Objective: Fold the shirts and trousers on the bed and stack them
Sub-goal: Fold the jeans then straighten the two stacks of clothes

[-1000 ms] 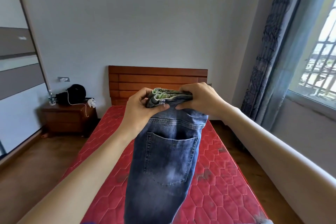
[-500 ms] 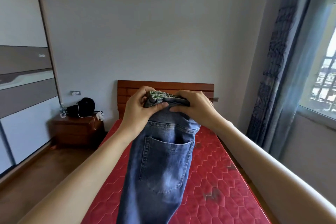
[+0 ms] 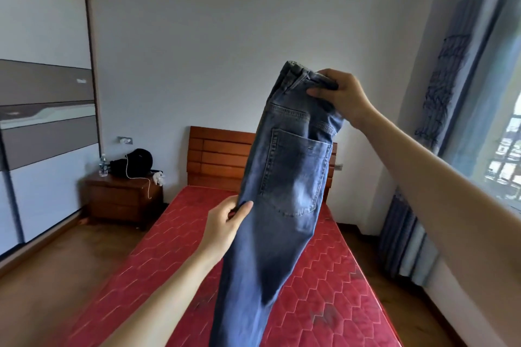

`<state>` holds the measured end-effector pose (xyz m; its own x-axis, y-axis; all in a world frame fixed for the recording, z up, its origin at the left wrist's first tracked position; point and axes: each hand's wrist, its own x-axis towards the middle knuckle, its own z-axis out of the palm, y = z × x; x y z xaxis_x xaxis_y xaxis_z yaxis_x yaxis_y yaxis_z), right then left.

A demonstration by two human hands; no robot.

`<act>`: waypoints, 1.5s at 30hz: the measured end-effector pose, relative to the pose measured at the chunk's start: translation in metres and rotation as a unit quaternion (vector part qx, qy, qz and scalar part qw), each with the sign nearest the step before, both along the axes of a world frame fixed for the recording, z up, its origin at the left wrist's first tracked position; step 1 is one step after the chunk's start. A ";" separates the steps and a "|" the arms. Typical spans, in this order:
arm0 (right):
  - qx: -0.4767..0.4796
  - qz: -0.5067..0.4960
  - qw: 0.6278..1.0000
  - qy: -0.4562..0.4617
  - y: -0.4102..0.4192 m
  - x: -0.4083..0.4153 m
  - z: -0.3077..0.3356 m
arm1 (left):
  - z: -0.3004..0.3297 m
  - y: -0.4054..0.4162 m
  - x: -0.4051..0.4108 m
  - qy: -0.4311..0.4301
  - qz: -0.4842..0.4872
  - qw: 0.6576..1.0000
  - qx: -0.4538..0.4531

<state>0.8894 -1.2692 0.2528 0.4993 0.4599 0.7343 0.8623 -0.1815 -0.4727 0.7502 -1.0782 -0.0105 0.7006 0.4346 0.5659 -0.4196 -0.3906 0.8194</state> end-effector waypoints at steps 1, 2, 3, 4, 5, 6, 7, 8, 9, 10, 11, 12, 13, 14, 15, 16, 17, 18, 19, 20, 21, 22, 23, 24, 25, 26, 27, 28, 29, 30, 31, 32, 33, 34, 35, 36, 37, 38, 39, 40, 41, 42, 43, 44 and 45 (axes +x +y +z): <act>0.004 0.005 1.000 0.000 -0.002 0.001 0.004 | -0.005 -0.002 0.001 0.014 -0.006 1.000 -0.002; 0.008 0.007 1.000 -0.002 -0.004 0.001 0.007 | -0.010 -0.004 0.004 0.033 -0.016 0.999 0.002; 0.011 0.007 1.000 -0.003 -0.007 0.001 0.009 | -0.014 -0.007 0.005 0.058 -0.023 0.998 0.015; 0.012 0.008 1.000 -0.002 -0.009 0.000 0.009 | -0.019 -0.008 0.009 0.081 -0.028 0.996 0.028; 0.012 0.008 1.000 0.002 -0.011 0.000 0.008 | -0.024 -0.009 0.011 0.097 -0.027 0.994 0.036; 0.008 0.003 1.000 0.006 -0.013 0.000 0.006 | -0.029 -0.010 0.014 0.105 -0.020 0.994 0.036; 0.001 -0.008 1.000 0.007 -0.015 0.000 0.003 | -0.032 -0.012 0.015 0.108 -0.005 0.994 0.030; -0.008 -0.024 1.000 0.008 -0.017 0.000 0.000 | -0.035 -0.012 0.017 0.109 0.018 0.994 0.024; -0.014 -0.043 0.999 0.011 -0.019 0.001 -0.004 | -0.037 -0.013 0.018 0.110 0.045 0.993 0.020; -0.016 -0.065 0.998 0.015 -0.021 0.002 -0.007 | -0.038 -0.013 0.017 0.108 0.068 0.992 0.017; -0.012 -0.087 0.996 0.022 -0.025 0.003 -0.009 | -0.036 -0.012 0.015 0.100 0.085 0.991 0.013; -0.002 -0.107 0.994 0.029 -0.029 0.003 -0.011 | -0.033 -0.011 0.013 0.090 0.094 0.991 0.006; 0.012 -0.119 0.992 0.037 -0.034 0.004 -0.010 | -0.030 -0.010 0.009 0.077 0.095 0.992 -0.003; 0.026 -0.122 0.991 0.043 -0.039 0.003 -0.009 | -0.026 -0.010 0.003 0.063 0.090 0.994 -0.012; 0.035 -0.119 0.991 0.050 -0.045 0.001 -0.006 | -0.024 -0.010 -0.004 0.051 0.082 0.995 -0.016; 0.035 -0.112 0.992 0.056 -0.051 -0.002 -0.004 | -0.021 -0.011 -0.012 0.044 0.072 0.996 -0.020; 0.025 -0.102 0.993 0.062 -0.057 -0.005 -0.002 | -0.021 -0.012 -0.020 0.043 0.059 0.997 -0.028; 0.011 -0.091 0.994 0.066 -0.062 -0.009 -0.001 | -0.023 -0.014 -0.029 0.046 0.044 0.997 -0.040; -0.003 -0.081 0.994 0.071 -0.066 -0.011 -0.001 | -0.026 -0.016 -0.036 0.051 0.029 0.997 -0.050; -0.018 -0.073 0.994 0.077 -0.068 -0.012 -0.003 | -0.031 -0.019 -0.043 0.056 0.017 0.997 -0.057; -0.034 -0.067 0.994 0.082 -0.070 -0.012 -0.007 | -0.037 -0.021 -0.048 0.057 0.005 0.996 -0.063; -0.052 -0.065 0.993 0.088 -0.070 -0.011 -0.013 | -0.043 -0.023 -0.052 0.057 -0.001 0.996 -0.067; -0.074 -0.065 0.991 0.095 -0.068 -0.008 -0.021 | -0.050 -0.023 -0.054 0.058 -0.002 0.996 -0.074; -0.097 -0.066 0.987 0.106 -0.065 -0.004 -0.031 | -0.059 -0.022 -0.055 0.071 0.003 0.994 -0.081; -0.121 -0.070 0.983 0.120 -0.060 0.003 -0.044 | -0.070 -0.021 -0.055 0.094 0.009 0.992 -0.085; -0.145 -0.076 0.977 0.133 -0.055 0.010 -0.061 | -0.081 -0.019 -0.054 0.125 0.011 0.989 -0.083; -0.169 -0.082 0.971 0.147 -0.049 0.018 -0.080 | -0.095 -0.017 -0.053 0.158 0.004 0.984 -0.077; -0.188 -0.088 0.965 0.160 -0.042 0.026 -0.104 | -0.112 -0.016 -0.051 0.186 -0.012 0.980 -0.073; -0.208 -0.096 0.958 0.174 -0.036 0.034 -0.130 | -0.133 -0.015 -0.048 0.216 -0.025 0.974 -0.069; -0.226 -0.104 0.950 0.190 -0.029 0.043 -0.159 | -0.155 -0.014 -0.046 0.244 -0.031 0.967 -0.058; -0.239 -0.112 0.942 0.207 -0.021 0.052 -0.190 | -0.180 -0.013 -0.043 0.274 -0.028 0.960 -0.053; -0.253 -0.117 0.934 0.223 -0.014 0.060 -0.223 | -0.207 -0.012 -0.041 0.306 -0.025 0.950 -0.057; -0.268 -0.122 0.926 0.236 -0.007 0.067 -0.259 | -0.234 -0.010 -0.038 0.338 -0.023 0.938 -0.071; -0.284 -0.125 0.918 0.245 -0.001 0.074 -0.294 | -0.262 -0.007 -0.035 0.364 -0.018 0.927 -0.083; -0.295 -0.124 0.912 0.257 0.006 0.083 -0.327 | -0.288 -0.004 -0.030 0.385 -0.010 0.918 -0.092; -0.303 -0.126 0.905 0.272 0.017 0.100 -0.371 | -0.328 0.002 -0.020 0.396 0.002 0.913 -0.094; -0.303 -0.132 0.902 0.278 0.020 0.106 -0.395 | -0.346 0.005 -0.016 0.404 0.019 0.911 -0.078; -0.308 -0.143 0.897 0.283 0.022 0.110 -0.418 | -0.364 0.009 -0.011 0.412 0.029 0.908 -0.066; -0.308 -0.148 0.895 0.289 0.029 0.124 -0.451 | -0.392 0.017 -0.002 0.412 0.041 0.909 -0.053; -0.304 -0.149 0.894 0.293 0.039 0.139 -0.484 | -0.420 0.025 0.010 0.412 0.057 0.908 -0.042; -0.302 -0.148 0.895 0.292 0.048 0.154 -0.516 | -0.447 0.034 0.025 0.414 0.067 0.907 -0.036; -0.298 -0.150 0.897 0.290 0.058 0.168 -0.548 | -0.474 0.045 0.040 0.418 0.077 0.905 -0.035; -0.291 -0.153 0.901 0.284 0.067 0.183 -0.579 | -0.501 0.055 0.055 0.415 0.091 0.905 -0.035; -0.284 -0.157 0.904 0.278 0.078 0.197 -0.607 | -0.527 0.064 0.068 0.412 0.108 0.905 -0.030; -0.277 -0.159 0.908 0.270 0.090 0.212 -0.634 | -0.553 0.072 0.081 0.407 0.124 0.905 -0.023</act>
<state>1.1012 -1.1793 -0.3812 0.8903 0.4534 0.0414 0.3934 -0.7203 -0.5714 0.8310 -1.0059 -0.5633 0.7545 0.6460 -0.1157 0.4258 -0.3478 0.8353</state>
